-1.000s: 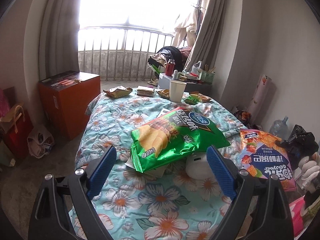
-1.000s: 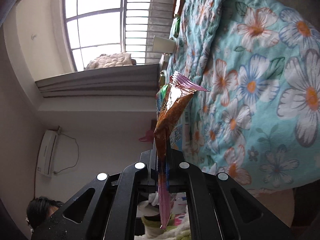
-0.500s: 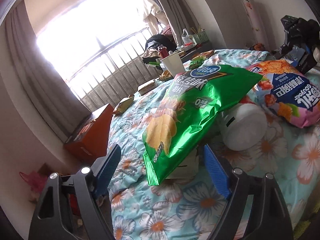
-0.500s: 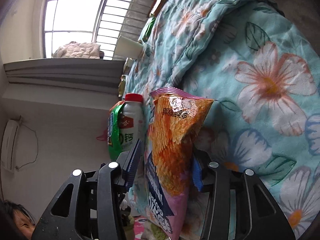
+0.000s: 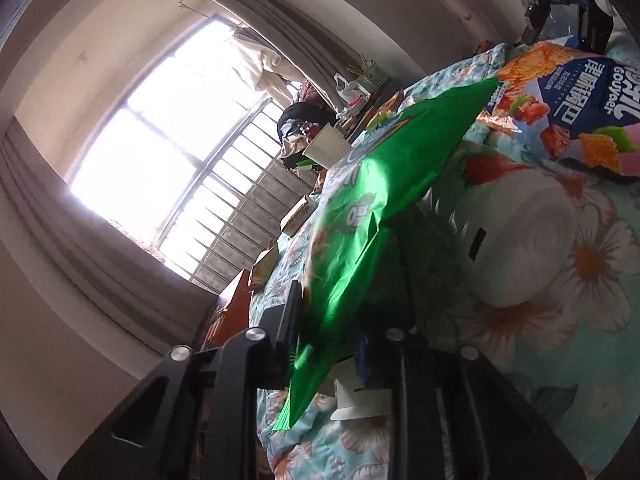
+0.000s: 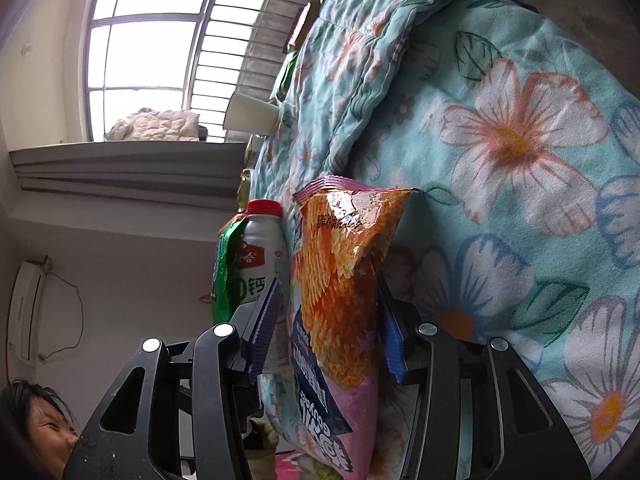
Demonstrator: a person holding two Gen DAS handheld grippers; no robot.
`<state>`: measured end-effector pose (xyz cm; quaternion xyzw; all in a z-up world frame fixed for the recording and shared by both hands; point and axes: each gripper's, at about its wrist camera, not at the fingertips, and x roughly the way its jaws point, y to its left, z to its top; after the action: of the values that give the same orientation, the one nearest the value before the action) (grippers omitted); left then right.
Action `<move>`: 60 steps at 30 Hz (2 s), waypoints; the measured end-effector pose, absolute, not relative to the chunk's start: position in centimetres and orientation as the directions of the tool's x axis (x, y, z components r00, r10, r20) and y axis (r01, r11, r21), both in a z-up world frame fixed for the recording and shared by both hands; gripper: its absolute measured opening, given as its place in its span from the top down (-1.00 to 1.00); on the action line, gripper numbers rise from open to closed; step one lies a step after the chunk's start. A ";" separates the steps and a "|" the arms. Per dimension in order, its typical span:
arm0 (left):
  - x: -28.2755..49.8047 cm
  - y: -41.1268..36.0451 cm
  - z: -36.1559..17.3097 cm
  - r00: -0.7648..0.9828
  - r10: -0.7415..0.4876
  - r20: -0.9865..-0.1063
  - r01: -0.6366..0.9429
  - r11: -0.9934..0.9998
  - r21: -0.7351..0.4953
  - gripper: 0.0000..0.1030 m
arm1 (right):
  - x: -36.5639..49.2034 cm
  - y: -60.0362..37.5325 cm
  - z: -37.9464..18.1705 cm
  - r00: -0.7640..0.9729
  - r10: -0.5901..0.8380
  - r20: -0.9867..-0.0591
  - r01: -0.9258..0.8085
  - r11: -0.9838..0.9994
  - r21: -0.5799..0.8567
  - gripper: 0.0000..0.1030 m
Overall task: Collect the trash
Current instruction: 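Grasp and lift the green chip bag with the left tool while the right holds the orange bag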
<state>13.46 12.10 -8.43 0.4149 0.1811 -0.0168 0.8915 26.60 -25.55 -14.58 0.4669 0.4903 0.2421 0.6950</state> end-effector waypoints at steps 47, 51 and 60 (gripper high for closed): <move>19.4 31.6 2.5 0.767 -0.348 -0.540 0.010 0.847 -0.531 0.95 | 26.0 -25.0 -13.6 0.415 0.702 -0.578 0.115 0.590 0.799 0.33; 17.9 28.9 5.0 0.764 -0.422 -0.488 0.096 0.823 -0.560 0.95 | 25.9 -25.0 -13.9 0.422 0.703 -0.573 0.114 0.586 0.803 0.62; 16.2 20.9 4.1 0.683 -0.563 -0.466 0.231 0.772 -0.593 0.95 | 25.8 -27.5 -12.1 0.515 0.675 -0.528 0.079 0.576 0.814 0.83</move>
<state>16.21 20.86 4.14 -0.2522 0.3287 -0.2250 0.8819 25.76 -27.53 -12.12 0.4170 0.4520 0.1951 0.7641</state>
